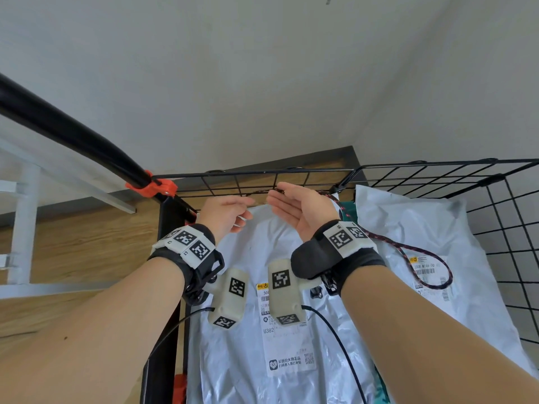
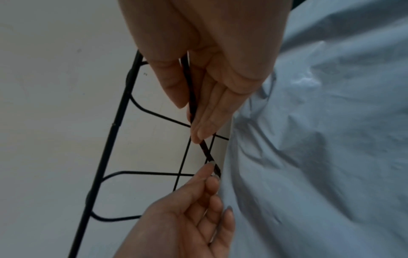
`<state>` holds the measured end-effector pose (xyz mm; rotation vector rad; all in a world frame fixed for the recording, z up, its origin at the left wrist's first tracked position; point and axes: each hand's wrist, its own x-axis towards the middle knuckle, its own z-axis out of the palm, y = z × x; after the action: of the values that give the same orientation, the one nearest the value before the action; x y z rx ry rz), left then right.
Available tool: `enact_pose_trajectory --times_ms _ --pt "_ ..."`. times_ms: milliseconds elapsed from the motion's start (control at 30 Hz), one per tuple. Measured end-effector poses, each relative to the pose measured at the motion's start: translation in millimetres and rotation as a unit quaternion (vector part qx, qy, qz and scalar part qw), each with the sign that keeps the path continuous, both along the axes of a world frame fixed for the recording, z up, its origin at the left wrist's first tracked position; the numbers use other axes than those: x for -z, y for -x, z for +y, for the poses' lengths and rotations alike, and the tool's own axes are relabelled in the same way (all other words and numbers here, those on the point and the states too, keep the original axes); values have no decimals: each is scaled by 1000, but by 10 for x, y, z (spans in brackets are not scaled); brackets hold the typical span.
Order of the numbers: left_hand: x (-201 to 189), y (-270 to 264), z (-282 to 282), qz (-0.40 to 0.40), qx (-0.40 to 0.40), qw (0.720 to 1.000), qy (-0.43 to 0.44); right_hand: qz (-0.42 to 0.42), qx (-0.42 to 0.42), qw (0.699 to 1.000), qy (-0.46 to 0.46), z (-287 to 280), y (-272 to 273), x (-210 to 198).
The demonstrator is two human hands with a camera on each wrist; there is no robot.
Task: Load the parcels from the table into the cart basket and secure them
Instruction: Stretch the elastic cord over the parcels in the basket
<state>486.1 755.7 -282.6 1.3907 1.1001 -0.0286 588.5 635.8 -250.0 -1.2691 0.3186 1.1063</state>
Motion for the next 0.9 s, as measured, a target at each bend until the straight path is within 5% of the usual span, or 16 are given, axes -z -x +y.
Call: enact_pose_trajectory --times_ms 333,767,900 --pt "93 -70 -170 57 107 990 69 -169 -123 971 117 33 14 120" --pt "332 -255 -198 57 83 994 51 -55 -25 993 101 26 -100 126" --pt "377 -215 -179 49 104 993 41 -129 -34 982 134 -3 -49 210"
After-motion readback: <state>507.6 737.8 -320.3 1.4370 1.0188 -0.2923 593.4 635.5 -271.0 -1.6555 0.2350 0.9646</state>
